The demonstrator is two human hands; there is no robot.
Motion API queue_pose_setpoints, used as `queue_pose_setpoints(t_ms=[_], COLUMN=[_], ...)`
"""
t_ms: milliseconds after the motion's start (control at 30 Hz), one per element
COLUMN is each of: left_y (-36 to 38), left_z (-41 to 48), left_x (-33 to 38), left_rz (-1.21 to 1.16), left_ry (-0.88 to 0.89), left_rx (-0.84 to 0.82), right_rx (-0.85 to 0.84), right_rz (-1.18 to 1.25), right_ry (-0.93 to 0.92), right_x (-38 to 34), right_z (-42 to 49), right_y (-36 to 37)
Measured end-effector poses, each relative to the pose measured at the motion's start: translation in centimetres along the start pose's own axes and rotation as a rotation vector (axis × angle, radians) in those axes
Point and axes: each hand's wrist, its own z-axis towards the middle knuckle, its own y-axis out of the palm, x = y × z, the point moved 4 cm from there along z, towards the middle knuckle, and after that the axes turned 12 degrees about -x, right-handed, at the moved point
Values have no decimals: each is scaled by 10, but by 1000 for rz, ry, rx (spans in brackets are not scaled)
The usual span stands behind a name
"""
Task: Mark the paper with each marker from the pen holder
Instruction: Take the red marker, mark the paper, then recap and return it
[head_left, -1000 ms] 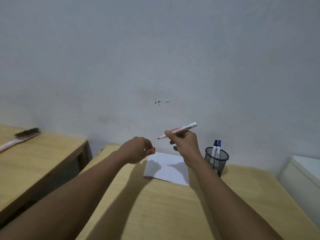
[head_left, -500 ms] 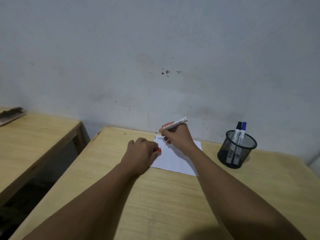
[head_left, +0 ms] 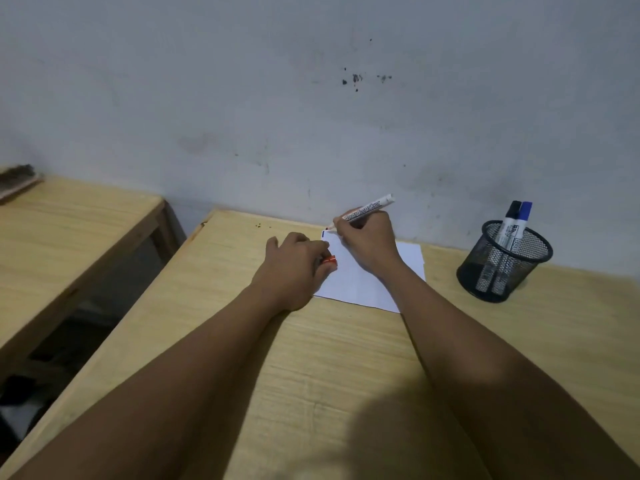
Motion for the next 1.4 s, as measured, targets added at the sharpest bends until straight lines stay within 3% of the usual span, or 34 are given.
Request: queue_pose_setpoints(t_ms=[833,1400], left_y=[-1,-1], left_z=[0,2], left_x=[0,0], left_rz=[4,22], left_ry=[-27,-32], left_rx=[18,13], right_rx=[-73,-107], right_rz=[-80,84], right_ry=[-50,-8], right_x=[5,4], right_z=[9,7], right_y=[3,3])
